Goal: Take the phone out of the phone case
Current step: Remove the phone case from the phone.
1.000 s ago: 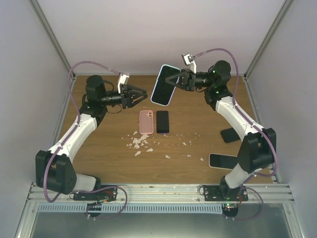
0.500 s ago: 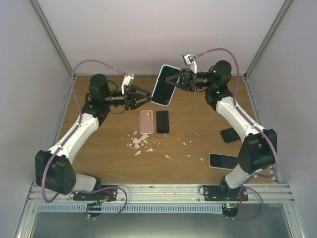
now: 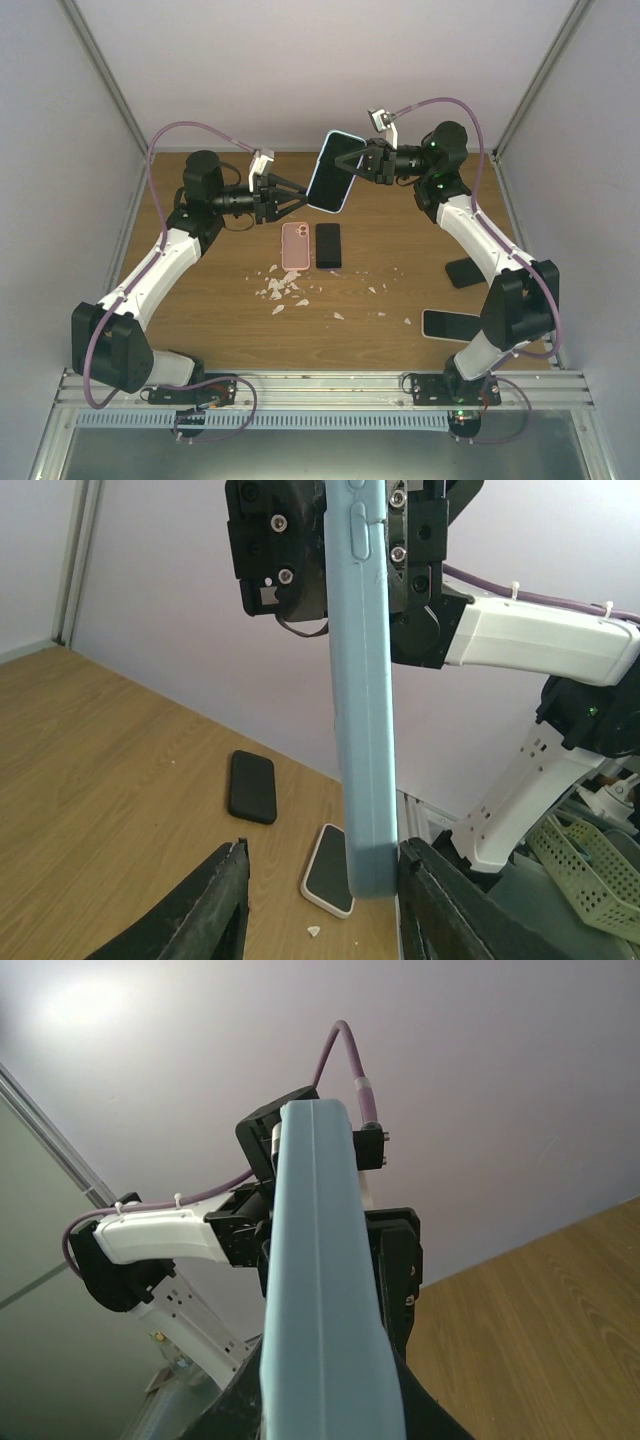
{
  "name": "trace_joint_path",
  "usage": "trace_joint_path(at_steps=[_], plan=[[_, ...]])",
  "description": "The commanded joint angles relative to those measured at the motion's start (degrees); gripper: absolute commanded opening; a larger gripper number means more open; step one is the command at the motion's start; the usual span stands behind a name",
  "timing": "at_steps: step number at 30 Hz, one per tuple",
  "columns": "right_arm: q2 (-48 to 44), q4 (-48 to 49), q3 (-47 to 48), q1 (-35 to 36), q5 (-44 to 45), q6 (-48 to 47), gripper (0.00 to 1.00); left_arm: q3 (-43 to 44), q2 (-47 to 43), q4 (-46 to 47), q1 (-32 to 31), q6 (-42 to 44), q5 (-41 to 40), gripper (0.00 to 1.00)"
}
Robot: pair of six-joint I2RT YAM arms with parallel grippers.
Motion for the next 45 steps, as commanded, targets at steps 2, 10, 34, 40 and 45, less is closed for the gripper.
trace_joint_path(at_steps=[2, 10, 34, 40, 45], plan=[[-2.3, 4.3, 0.3, -0.4, -0.1, 1.9, 0.0, 1.0, 1.0, 0.2, 0.3, 1.5, -3.2, 0.39], [-2.4, 10.6, -0.7, -0.4, -1.2, 6.9, 0.0, 0.0, 1.5, 0.7, 0.9, 1.3, -4.0, 0.37], [-2.9, 18.1, -2.4, -0.9, -0.4, 13.4, 0.0, -3.2, 0.5, 13.1, 1.9, -7.9, 5.4, 0.48], [-2.7, 16.0, -2.5, -1.4, 0.6, 12.1, 0.0, -5.1, -0.4, 19.8, 1.5, -13.1, 8.1, 0.52], [-2.6, 14.5, -2.6, -1.4, 1.0, 10.7, 0.0, -3.0, -0.1, 15.0, 0.3, -9.4, 6.8, 0.58]])
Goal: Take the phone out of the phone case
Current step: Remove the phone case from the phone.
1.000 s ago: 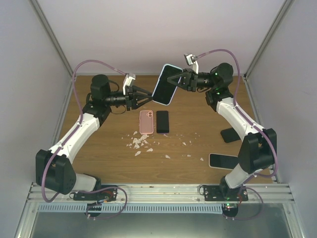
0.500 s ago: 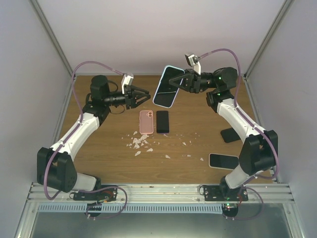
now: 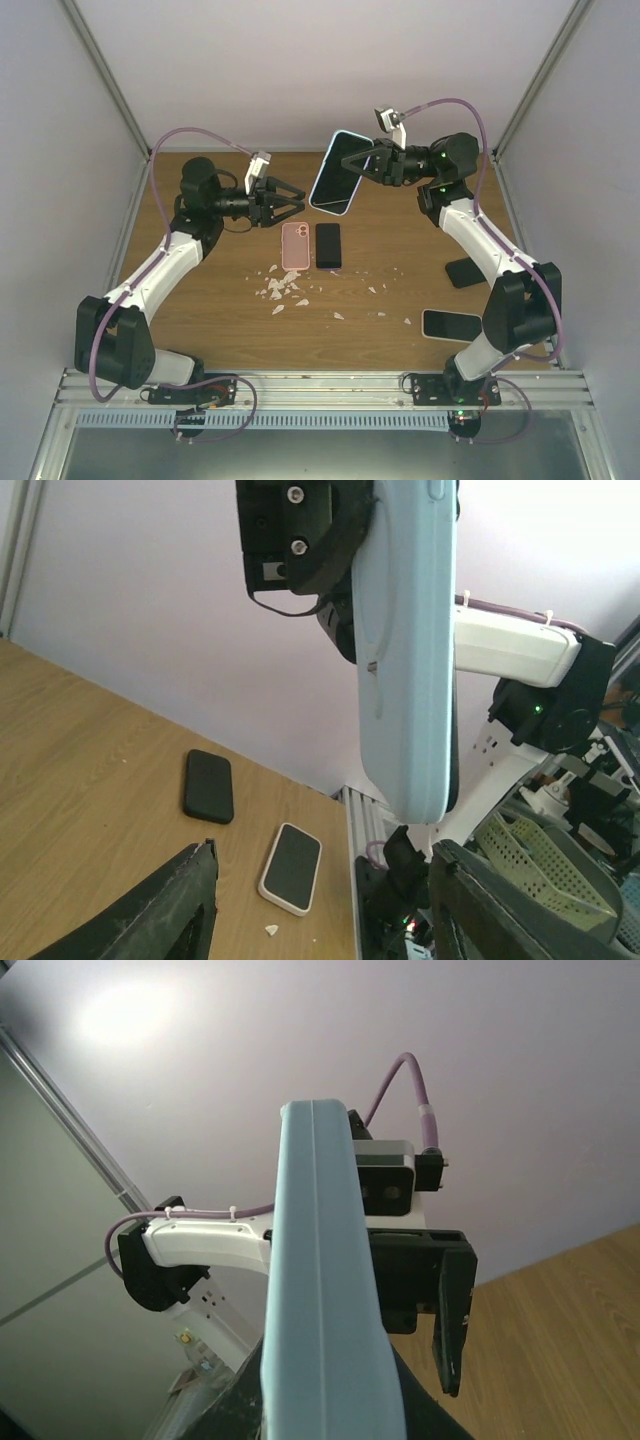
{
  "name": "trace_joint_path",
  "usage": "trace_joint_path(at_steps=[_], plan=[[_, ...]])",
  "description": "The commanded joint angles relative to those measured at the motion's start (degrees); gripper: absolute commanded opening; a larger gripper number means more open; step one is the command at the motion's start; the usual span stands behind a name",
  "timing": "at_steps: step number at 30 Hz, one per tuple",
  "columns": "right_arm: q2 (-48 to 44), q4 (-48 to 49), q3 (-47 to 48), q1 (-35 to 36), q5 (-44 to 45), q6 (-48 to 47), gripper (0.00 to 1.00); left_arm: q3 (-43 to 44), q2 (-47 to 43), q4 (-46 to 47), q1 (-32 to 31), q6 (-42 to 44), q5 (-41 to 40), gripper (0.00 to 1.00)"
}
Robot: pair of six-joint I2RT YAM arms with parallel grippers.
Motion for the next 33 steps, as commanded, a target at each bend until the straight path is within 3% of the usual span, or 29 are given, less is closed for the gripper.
trace_joint_path(at_steps=[1, 17, 33], plan=[[-1.4, -0.2, 0.0, -0.4, 2.5, -2.0, 0.01, 1.9, -0.8, 0.7, -1.3, 1.8, 0.5, 0.59], [-0.7, -0.2, 0.5, -0.4, 2.7, -2.2, 0.0, 4.1, 0.4, -2.2, -2.4, 3.1, -2.6, 0.57], [-1.0, 3.8, 0.0, -0.3, 2.2, 1.1, 0.0, 4.7, 1.4, -10.3, -2.3, 8.0, -11.9, 0.41]])
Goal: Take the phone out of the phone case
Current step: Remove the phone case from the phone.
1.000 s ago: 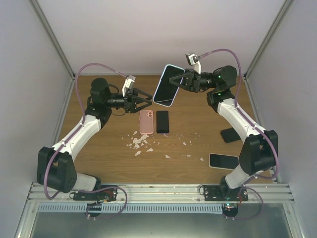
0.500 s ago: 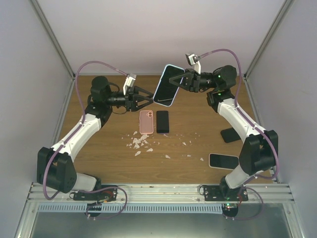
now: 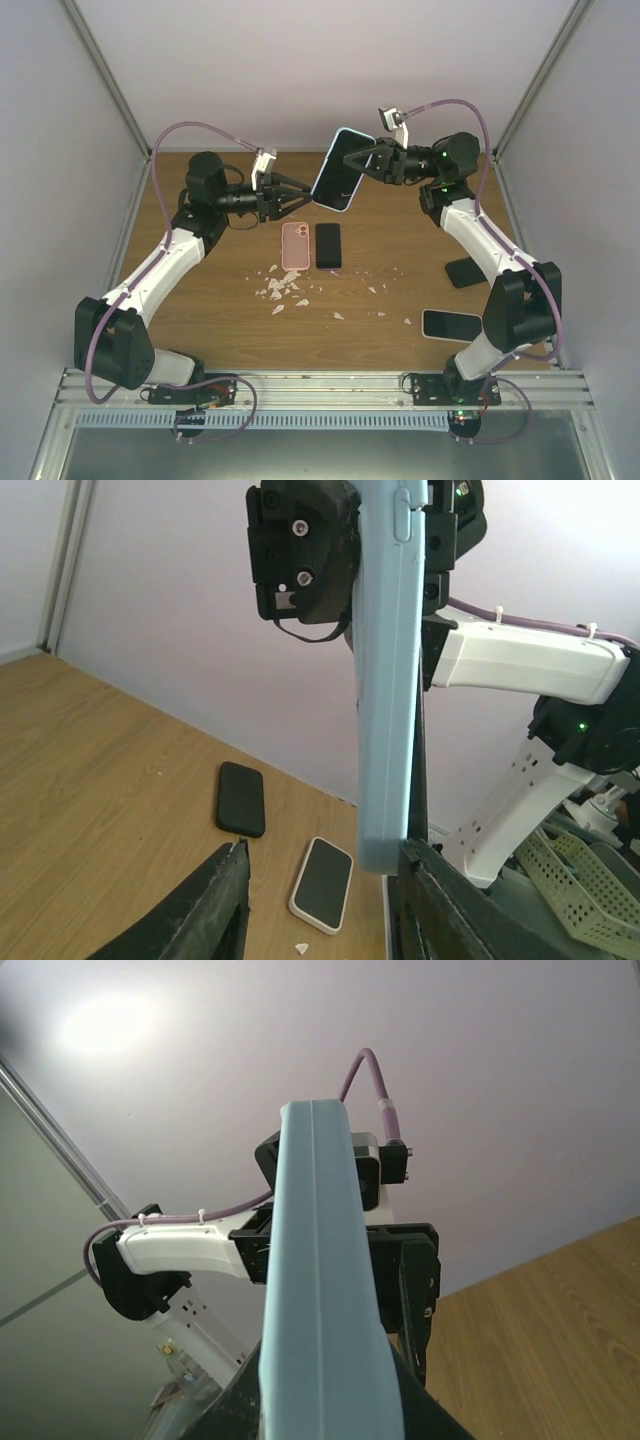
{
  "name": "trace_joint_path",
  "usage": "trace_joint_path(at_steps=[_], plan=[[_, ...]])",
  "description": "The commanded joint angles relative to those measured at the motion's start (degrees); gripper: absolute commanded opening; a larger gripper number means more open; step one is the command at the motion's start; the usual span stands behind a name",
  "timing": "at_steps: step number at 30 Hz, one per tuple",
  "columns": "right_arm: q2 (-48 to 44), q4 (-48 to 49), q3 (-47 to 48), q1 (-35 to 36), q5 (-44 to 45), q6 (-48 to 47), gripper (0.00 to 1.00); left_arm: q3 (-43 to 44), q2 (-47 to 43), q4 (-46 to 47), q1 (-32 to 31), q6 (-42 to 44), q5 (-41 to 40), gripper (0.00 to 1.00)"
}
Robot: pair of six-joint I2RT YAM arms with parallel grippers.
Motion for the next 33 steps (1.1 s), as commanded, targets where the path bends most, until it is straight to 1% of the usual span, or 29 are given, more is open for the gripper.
trace_joint_path(at_steps=[1, 7, 10, 21, 25, 33], plan=[[-1.2, 5.8, 0.3, 0.3, 0.7, 3.6, 0.0, 0.9, 1.4, -3.1, 0.0, 2.8, -6.1, 0.39], [-1.6, 7.5, -0.4, 0.3, 1.0, 5.2, 0.01, 1.2, 2.2, -6.4, 0.2, 4.7, -11.6, 0.31], [-1.8, 8.5, -0.7, 0.4, 0.9, 6.0, 0.01, 1.3, 2.6, -7.0, 0.4, 4.8, -13.1, 0.28], [-1.1, 11.6, -1.2, 3.4, 0.6, 8.2, 0.01, 2.2, 3.4, -9.1, 0.4, 6.5, -15.5, 0.23], [-0.5, 11.5, -1.3, 4.5, 0.8, 8.0, 0.01, 2.8, 3.6, -8.0, 0.2, 5.6, -13.7, 0.22], [0.1, 9.1, -2.8, 6.0, 1.2, 5.7, 0.01, 2.3, 3.5, -1.5, -1.0, 1.2, -6.4, 0.23]])
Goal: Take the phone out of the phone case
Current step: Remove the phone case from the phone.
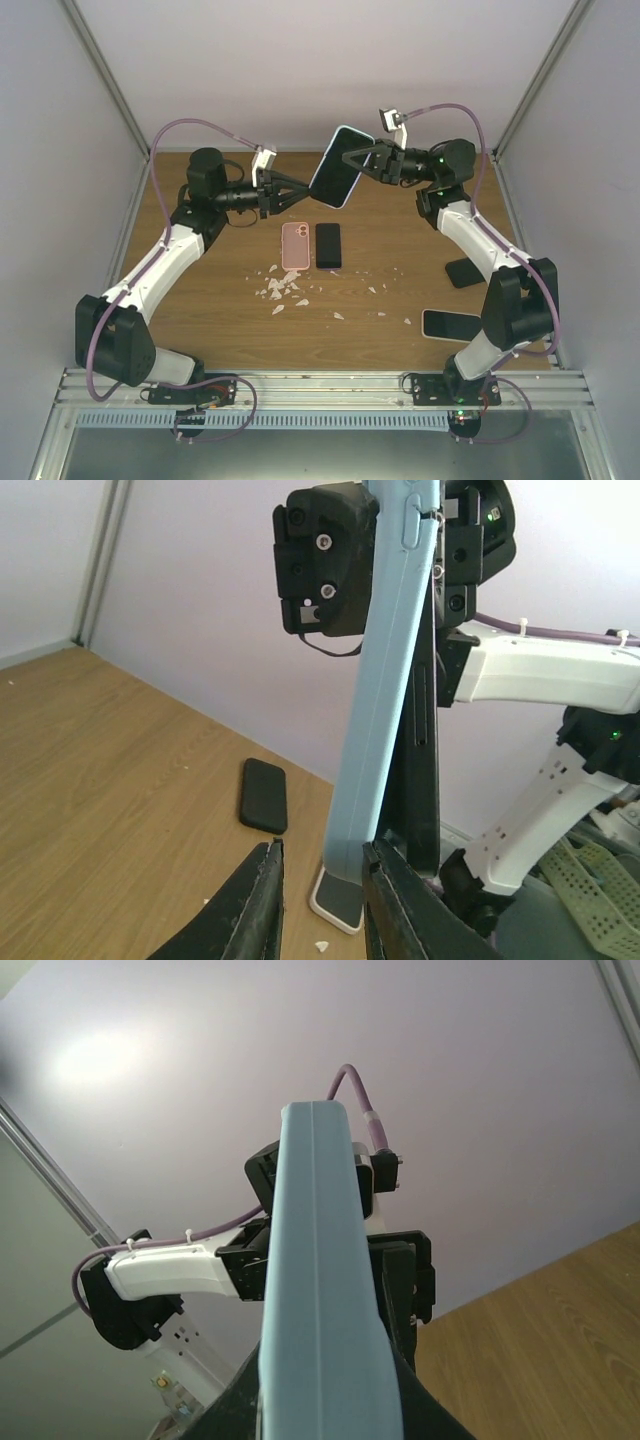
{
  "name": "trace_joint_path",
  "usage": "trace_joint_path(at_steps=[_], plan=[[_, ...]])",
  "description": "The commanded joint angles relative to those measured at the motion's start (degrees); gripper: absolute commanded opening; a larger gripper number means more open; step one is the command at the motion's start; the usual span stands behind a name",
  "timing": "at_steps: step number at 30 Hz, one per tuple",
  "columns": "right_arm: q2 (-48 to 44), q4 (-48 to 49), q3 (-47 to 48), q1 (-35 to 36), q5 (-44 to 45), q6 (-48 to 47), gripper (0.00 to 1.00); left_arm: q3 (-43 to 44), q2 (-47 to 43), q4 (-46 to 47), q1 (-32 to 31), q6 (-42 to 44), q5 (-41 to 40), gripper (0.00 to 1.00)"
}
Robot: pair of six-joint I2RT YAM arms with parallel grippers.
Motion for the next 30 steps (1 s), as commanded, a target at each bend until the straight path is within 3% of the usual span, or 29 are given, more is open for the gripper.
trace_joint_path(at_steps=[1, 14, 24, 30], plan=[[-0.9, 3.7, -0.5, 5.6, -2.6, 2.0, 0.01, 0.3, 2.6, 3.8, -1.0, -2.5, -2.8, 0.23], [-0.3, 4.2, -1.4, 10.8, -3.4, 2.4, 0.0, 0.5, 3.3, 4.5, -1.2, -3.2, -2.9, 0.23], [1.7, 6.1, -2.6, 12.8, -1.8, 4.9, 0.0, -0.8, 3.3, 13.8, -1.9, -10.4, 3.5, 0.23], [2.7, 5.8, -2.8, 14.0, -1.5, 4.3, 0.0, -1.0, 3.4, 13.9, -3.6, -10.5, 3.8, 0.23]])
